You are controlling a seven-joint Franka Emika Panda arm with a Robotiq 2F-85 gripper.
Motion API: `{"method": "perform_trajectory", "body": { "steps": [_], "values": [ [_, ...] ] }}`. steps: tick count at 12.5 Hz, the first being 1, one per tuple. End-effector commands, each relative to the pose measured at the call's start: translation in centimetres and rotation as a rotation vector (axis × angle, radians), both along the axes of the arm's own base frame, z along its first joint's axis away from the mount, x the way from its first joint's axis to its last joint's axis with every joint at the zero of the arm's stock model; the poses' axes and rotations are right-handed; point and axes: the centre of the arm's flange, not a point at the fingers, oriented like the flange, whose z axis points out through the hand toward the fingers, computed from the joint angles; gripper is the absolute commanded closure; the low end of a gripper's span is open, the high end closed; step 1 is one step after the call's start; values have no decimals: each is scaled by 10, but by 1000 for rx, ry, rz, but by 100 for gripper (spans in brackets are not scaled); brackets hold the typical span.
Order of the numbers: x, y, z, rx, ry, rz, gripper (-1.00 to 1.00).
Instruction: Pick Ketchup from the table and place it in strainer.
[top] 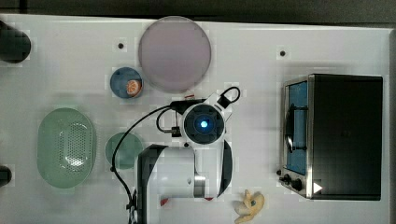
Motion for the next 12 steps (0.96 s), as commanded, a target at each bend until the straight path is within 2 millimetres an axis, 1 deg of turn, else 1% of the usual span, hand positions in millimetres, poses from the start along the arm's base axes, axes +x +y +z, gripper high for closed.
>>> {"method": "perform_trajectory", "body": {
  "steps": [1, 4, 6, 8, 10, 11, 12],
  "values": [
    [-3, -2, -45, 13, 38, 73, -100],
    [4, -1, -77, -21, -21, 150, -100],
    [3, 2, -95, -11, -13, 154, -100],
    [4, 0, -109, -6, 2, 141, -100],
    [4, 4, -117, -1, 11, 145, -100],
    [3, 4, -121, 1, 18, 145, -92],
    [4, 2, -124, 2, 8, 142, -69]
  ]
}}
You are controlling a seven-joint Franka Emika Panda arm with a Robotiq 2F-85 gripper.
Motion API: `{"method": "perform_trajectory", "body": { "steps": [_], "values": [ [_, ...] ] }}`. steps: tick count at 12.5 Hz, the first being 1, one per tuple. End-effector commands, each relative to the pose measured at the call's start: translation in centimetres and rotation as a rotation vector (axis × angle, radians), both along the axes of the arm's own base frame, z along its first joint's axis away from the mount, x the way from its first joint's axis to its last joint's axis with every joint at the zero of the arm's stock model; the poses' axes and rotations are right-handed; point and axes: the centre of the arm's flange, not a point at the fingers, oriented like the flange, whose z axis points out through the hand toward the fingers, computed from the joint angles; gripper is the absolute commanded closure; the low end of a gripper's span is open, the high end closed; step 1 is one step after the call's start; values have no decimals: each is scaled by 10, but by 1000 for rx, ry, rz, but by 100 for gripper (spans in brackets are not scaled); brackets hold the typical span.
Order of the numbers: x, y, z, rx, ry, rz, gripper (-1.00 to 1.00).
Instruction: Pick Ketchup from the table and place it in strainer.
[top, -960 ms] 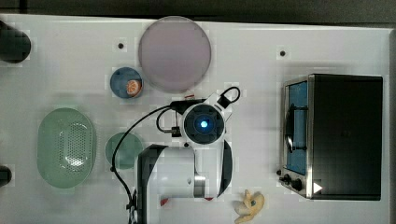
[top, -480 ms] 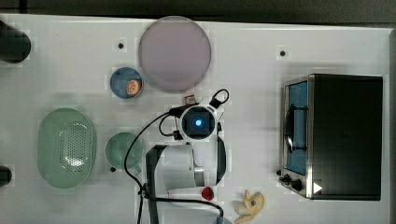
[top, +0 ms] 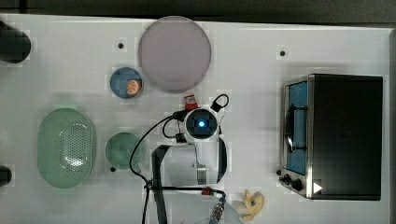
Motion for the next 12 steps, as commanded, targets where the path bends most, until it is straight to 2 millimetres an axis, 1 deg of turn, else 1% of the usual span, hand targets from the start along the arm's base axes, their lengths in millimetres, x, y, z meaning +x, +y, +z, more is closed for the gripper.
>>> {"method": "perform_trajectory", "body": {
  "steps": [1, 2, 3, 4, 5, 6, 8, 9, 11, 12],
  "values": [
    [14, 3, 6, 8, -51, 29, -43],
    [14, 4, 6, 8, -52, 30, -25],
    [15, 4, 7, 8, -55, 29, -25],
    [19, 3, 13, 6, -68, 29, -25],
    [23, 3, 22, 4, -86, 28, -25],
    [27, 2, 36, -1, -105, 26, -25],
    [29, 1, 73, -18, -100, 14, -25],
    [30, 4, 96, -29, -90, 10, -25],
    [31, 15, 149, -54, -70, 11, -25],
    [31, 24, 175, -65, -60, 23, -25]
  ]
}}
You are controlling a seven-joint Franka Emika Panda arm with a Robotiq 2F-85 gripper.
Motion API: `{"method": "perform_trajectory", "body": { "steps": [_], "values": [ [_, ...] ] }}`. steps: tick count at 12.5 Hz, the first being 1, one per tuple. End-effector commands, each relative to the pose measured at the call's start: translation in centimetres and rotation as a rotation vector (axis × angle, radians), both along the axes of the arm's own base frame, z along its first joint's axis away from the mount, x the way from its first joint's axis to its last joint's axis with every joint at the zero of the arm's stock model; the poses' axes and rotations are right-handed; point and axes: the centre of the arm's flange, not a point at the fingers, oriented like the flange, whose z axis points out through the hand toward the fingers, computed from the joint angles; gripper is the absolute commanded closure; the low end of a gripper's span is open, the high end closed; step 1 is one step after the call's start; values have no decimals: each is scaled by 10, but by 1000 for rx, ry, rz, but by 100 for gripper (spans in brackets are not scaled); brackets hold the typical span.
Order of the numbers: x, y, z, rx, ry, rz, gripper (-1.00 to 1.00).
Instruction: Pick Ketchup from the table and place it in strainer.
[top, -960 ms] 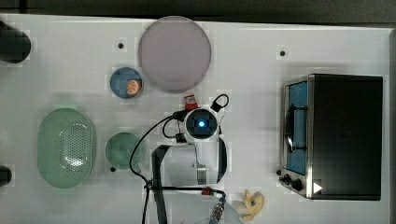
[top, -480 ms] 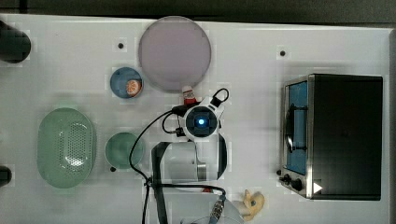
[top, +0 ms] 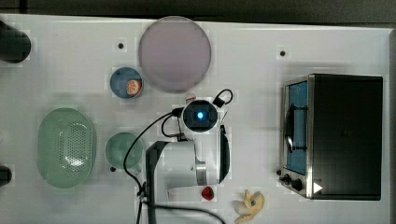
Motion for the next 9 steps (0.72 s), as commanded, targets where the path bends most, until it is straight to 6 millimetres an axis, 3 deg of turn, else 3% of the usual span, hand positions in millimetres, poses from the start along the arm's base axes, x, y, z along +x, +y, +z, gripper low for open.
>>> {"method": "perform_trajectory", "body": {
  "steps": [1, 3, 5, 9],
  "values": [
    [23, 38, 114, -22, -120, 36, -25],
    [22, 73, 154, -34, -140, 30, -25],
    [15, 116, 179, -23, -148, -20, -25],
    [-13, 215, 179, 17, -132, -160, -25]
  ]
}}
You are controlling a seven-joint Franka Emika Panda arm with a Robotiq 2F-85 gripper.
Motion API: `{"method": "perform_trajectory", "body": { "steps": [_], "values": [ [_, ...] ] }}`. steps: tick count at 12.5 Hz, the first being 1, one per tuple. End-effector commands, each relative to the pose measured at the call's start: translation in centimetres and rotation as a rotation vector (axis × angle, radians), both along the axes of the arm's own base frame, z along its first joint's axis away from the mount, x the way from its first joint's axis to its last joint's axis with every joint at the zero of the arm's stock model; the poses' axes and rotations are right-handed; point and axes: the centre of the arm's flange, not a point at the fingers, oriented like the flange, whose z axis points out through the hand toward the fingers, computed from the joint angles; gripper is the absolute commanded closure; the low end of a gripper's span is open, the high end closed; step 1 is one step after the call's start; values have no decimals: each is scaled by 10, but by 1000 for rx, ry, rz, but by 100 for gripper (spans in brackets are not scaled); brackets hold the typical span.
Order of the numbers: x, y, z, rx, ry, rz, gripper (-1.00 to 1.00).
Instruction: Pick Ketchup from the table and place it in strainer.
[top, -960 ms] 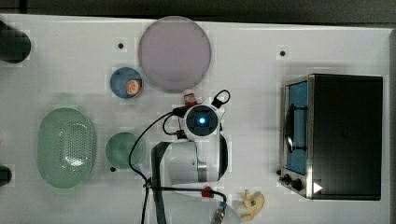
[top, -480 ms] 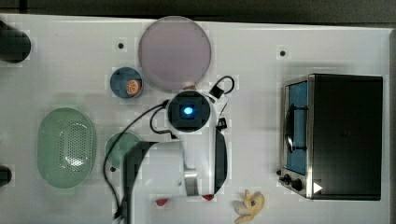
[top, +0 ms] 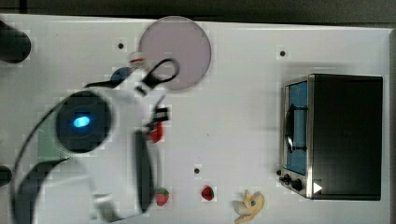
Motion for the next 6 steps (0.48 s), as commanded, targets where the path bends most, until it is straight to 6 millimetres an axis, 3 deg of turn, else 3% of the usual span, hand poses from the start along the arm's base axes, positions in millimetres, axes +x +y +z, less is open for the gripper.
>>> {"method": "perform_trajectory", "body": {
  "steps": [1, 6],
  "values": [
    [-35, 82, -37, -9, 79, -117, -25],
    [-64, 176, -79, 76, 81, -174, -25]
  ]
}}
